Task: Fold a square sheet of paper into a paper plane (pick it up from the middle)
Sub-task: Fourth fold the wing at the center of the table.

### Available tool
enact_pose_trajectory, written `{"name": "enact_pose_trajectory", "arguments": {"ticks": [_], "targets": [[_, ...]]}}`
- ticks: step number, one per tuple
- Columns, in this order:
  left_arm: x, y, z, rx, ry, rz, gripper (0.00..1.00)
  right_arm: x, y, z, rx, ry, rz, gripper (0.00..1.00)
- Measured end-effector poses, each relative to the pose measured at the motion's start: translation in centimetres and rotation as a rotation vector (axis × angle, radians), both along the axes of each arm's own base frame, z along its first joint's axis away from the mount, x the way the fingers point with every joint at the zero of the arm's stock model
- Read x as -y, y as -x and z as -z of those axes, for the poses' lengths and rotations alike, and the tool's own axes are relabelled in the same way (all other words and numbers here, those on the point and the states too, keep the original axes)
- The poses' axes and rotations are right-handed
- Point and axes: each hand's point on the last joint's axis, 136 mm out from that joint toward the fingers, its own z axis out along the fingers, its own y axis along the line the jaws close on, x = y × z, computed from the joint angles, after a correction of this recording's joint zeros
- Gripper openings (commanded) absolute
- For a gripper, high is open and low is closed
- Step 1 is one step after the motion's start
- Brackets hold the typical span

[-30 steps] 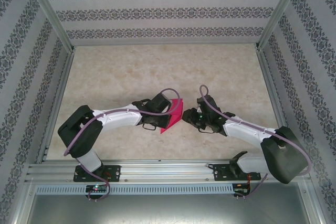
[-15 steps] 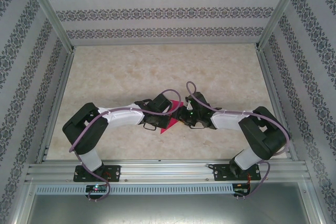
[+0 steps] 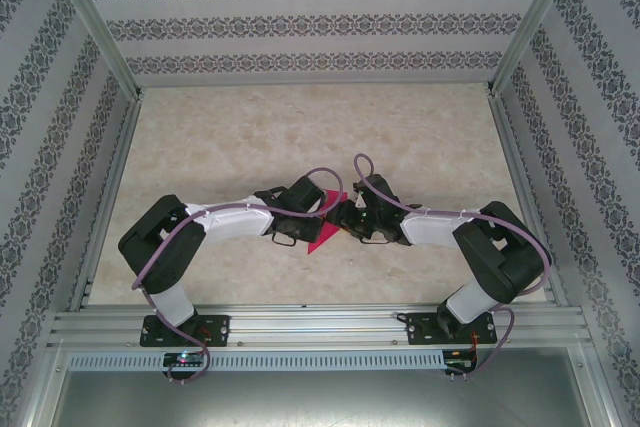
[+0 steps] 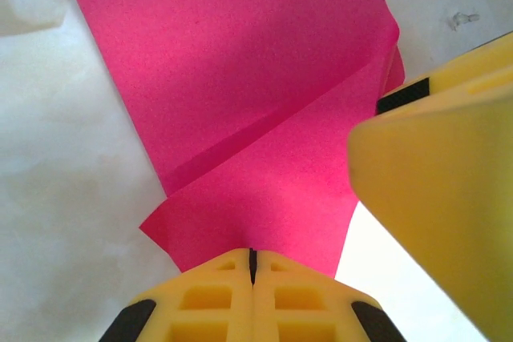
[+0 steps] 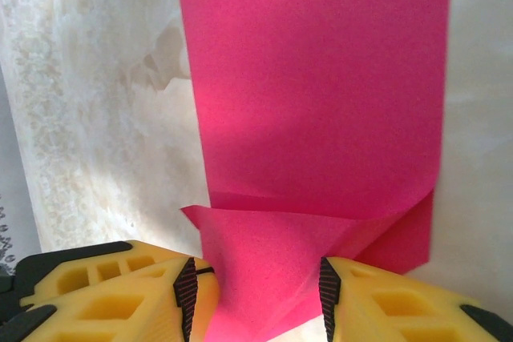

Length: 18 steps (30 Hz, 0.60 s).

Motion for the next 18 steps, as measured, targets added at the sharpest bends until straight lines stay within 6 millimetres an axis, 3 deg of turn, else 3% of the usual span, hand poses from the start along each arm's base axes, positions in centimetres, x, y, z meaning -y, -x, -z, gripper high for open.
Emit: {"name": "enact_pose_trajectory", "arguments": {"ticks": [12, 18], "targets": [[-0.2, -0.2, 0.0, 0.005, -0.004, -0.004, 0.03, 0.7, 0.1, 0.5, -0.009, 0.025, 0.025, 0.48], [-0.6, -0.6, 0.0, 0.013, -0.012, -0.014, 0.03, 1.7, -0.7, -2.2, 0.052, 0.017, 0.071, 0.55]]}}
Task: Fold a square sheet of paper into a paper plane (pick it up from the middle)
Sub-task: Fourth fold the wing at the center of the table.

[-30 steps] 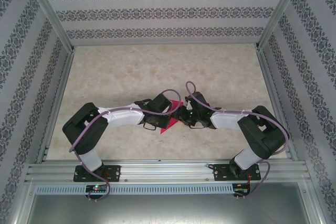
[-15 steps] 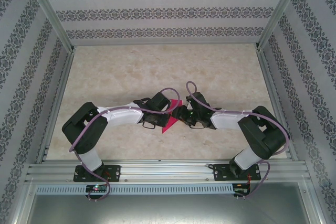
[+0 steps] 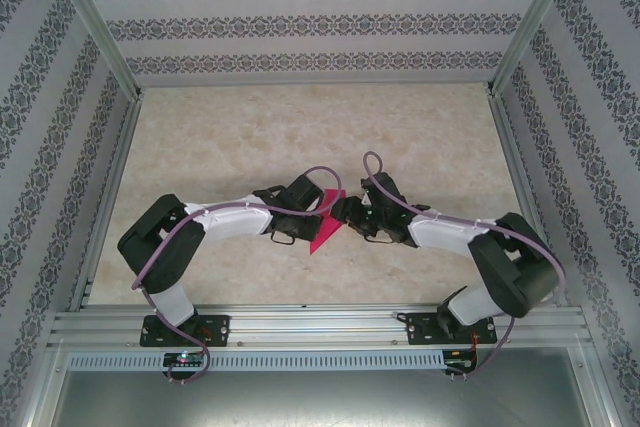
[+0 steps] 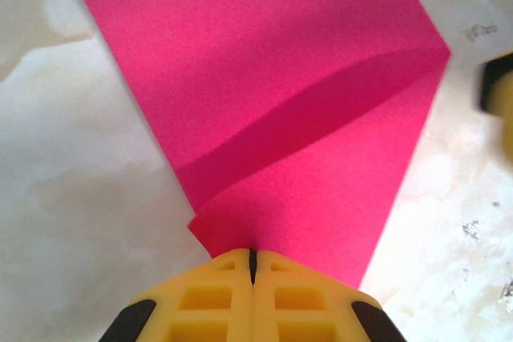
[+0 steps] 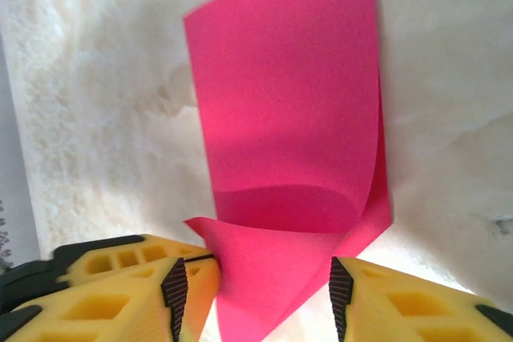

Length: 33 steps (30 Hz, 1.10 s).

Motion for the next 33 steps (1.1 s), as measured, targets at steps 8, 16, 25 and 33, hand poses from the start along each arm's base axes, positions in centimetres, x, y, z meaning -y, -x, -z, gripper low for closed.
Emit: {"name": "enact_pose_trajectory", "arguments": {"ticks": [8, 16, 25, 33], "targets": [[-0.7, -0.7, 0.0, -0.006, 0.007, -0.019, 0.04, 1.0, -1.0, 1.7, -0.041, 0.002, 0.034, 0.53], [-0.5, -0.6, -0.1, -0.014, 0.018, -0.009, 0.04, -1.5, -0.9, 1.3, -0.028, -0.069, -0.058, 0.41], [-0.4, -0.5, -0.1, -0.019, 0.026, -0.004, 0.06, -2.7, -1.0, 1.4, -0.007, -0.091, -0.134, 0.26], [-0.7, -0.2, -2.0, 0.015, 0.06, -0.007, 0.19, -2.9, -0.5, 2.2, -0.01, -0.083, -0.18, 0.04]]}}
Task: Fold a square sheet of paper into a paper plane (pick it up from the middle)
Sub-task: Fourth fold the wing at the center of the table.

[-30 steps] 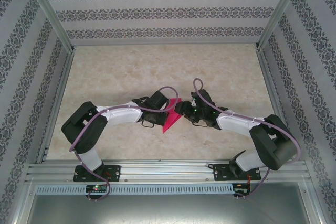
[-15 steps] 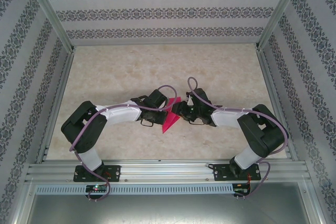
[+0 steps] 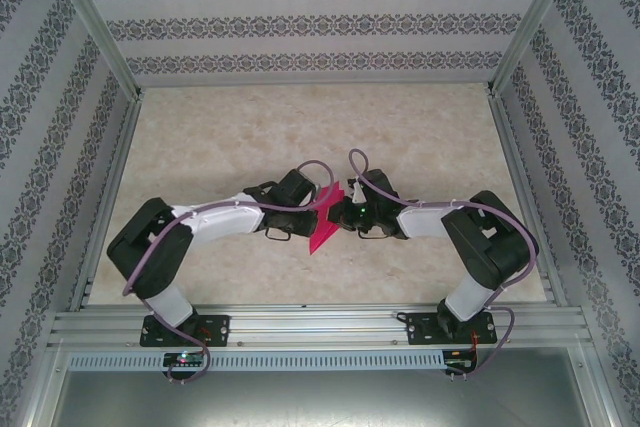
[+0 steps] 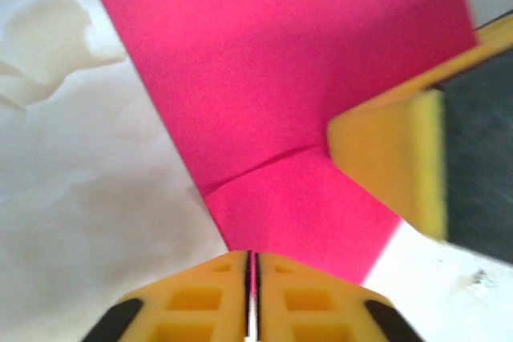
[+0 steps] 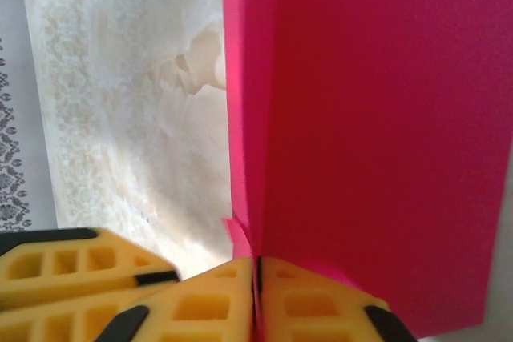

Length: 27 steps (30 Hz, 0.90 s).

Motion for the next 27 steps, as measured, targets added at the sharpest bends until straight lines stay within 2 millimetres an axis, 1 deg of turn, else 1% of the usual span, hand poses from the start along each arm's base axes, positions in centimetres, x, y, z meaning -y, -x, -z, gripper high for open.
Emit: {"name": "enact_pose_trajectory", "arguments": {"ticks": [3, 4, 6, 9, 13, 16, 19, 23, 27], "targets": [[-0.6, 0.8, -1.1, 0.017, 0.028, -0.007, 0.26, -0.5, -0.1, 0.0, 0.003, -0.013, 0.004, 0.0], [-0.8, 1.1, -1.4, 0.02, 0.039, -0.01, 0.29, -0.7, -0.1, -0.1, 0.0, -0.021, 0.011, 0.0], [-1.2, 1.7, -1.6, 0.027, 0.052, -0.017, 0.33, -0.8, -0.2, -0.1, -0.007, -0.031, 0.039, 0.0], [-1.6, 2.7, -1.2, 0.022, 0.049, -0.017, 0.38, -0.9, 0.0, 0.4, -0.024, -0.038, 0.098, 0.01], [-1.3, 3.4, -0.8, 0.043, 0.015, 0.0, 0.41, -1.5, 1.5, 1.5, -0.065, -0.016, 0.154, 0.02], [-0.7, 4.0, -0.7, 0.071, -0.013, 0.024, 0.41, -2.1, 2.1, 1.6, -0.074, -0.015, 0.17, 0.04], [-0.5, 4.4, 0.0, 0.091, -0.061, 0.03, 0.4, -2.2, 2.0, 1.5, -0.076, -0.02, 0.193, 0.07], [-1.0, 4.3, 1.4, 0.098, -0.122, 0.004, 0.4, -2.2, 1.6, 0.6, -0.058, -0.034, 0.205, 0.06], [-1.1, 4.0, 1.8, 0.111, -0.143, -0.013, 0.39, -2.3, 1.5, 0.0, -0.045, -0.048, 0.206, 0.06]]}}
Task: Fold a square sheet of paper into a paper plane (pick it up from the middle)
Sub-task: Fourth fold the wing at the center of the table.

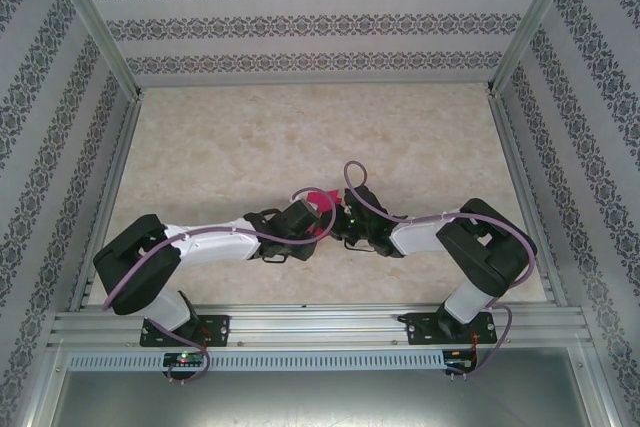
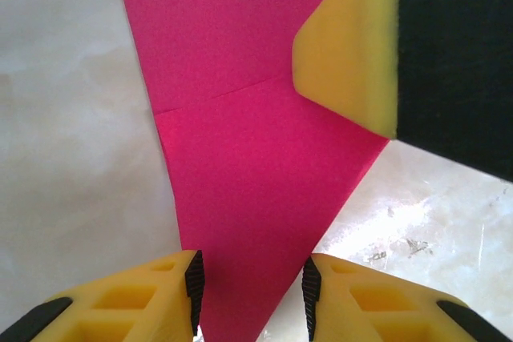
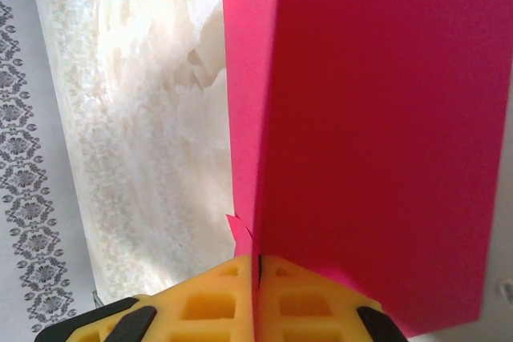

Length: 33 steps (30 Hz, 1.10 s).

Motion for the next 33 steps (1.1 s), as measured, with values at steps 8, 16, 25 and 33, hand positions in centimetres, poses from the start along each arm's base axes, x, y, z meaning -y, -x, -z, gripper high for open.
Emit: {"name": "enact_pose_trajectory", "arguments": {"ticks": [8, 16, 25, 33], "targets": [[0.2, 0.1, 1.1, 0.014, -0.047, -0.009, 0.31, 0.0, 0.0, 0.0, 0.0, 0.0, 0.002, 0.07], [0.0, -0.1, 0.9, 0.047, -0.064, -0.036, 0.16, 0.2, 0.0, 0.1, -0.009, 0.007, 0.005, 0.15], [-0.2, -0.4, 0.7, 0.064, -0.075, -0.042, 0.06, 1.1, -0.7, -1.2, -0.001, 0.03, -0.006, 0.26], [-0.4, -0.2, 0.9, 0.051, -0.054, -0.038, 0.03, 1.4, -0.3, -2.4, 0.019, 0.064, -0.055, 0.36]]}}
